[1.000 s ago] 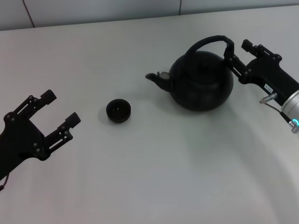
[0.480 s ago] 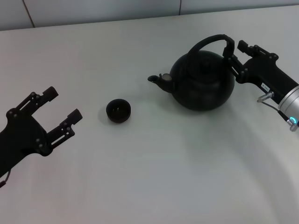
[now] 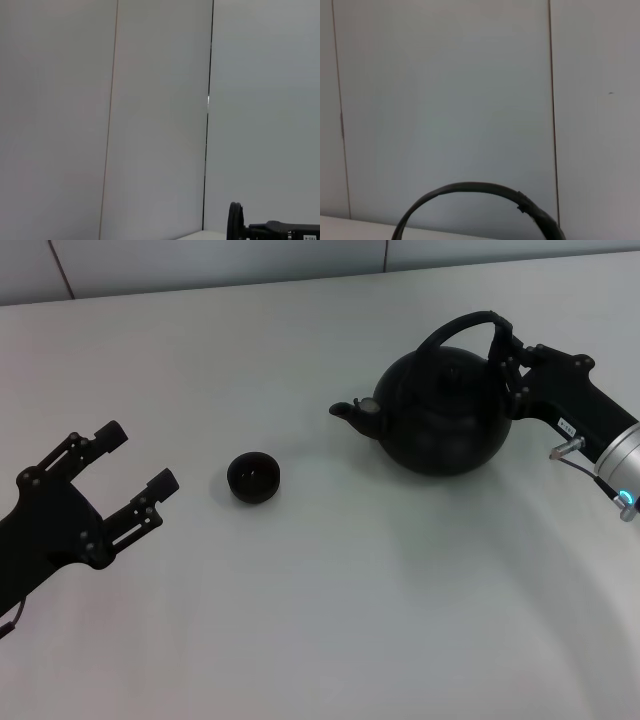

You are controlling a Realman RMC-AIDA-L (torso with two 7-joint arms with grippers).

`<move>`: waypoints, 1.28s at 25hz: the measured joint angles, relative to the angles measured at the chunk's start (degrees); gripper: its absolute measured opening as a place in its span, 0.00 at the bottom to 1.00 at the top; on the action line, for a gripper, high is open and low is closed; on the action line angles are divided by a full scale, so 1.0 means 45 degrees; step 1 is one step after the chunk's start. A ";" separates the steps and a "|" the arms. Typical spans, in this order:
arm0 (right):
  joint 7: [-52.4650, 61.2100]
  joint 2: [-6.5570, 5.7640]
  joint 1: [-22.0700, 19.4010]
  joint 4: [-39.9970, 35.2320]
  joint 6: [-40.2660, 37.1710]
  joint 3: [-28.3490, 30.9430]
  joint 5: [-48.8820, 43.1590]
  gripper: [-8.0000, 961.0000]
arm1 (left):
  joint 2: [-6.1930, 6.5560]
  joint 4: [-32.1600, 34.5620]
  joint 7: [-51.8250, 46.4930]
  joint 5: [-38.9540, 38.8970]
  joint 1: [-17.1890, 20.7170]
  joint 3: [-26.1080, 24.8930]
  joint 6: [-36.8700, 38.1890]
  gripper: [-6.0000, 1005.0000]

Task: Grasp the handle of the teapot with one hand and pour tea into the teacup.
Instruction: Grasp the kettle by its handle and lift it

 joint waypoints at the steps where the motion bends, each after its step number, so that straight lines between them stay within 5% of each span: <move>1: -0.0004 0.0000 -0.0001 0.0000 0.0000 -0.0001 0.0000 0.18 | 0.0000 0.0000 0.0000 0.0000 0.0000 0.0000 0.0000 0.78; 4: -0.0010 0.0000 0.0010 0.0000 0.0000 0.0001 0.0000 0.11 | -0.0016 0.0000 -0.0012 0.0000 -0.0002 0.0000 0.0000 0.78; 27: -0.0006 0.0001 0.0437 0.0000 -0.0088 0.0000 0.0034 0.10 | -0.0020 0.0000 -0.0022 0.0107 0.0147 0.0115 0.0041 0.78; 32: -0.0005 0.0000 0.0588 0.0000 -0.0081 -0.0001 0.0017 0.10 | 0.0055 0.0233 -0.0257 0.0135 0.0166 0.1036 0.0081 0.78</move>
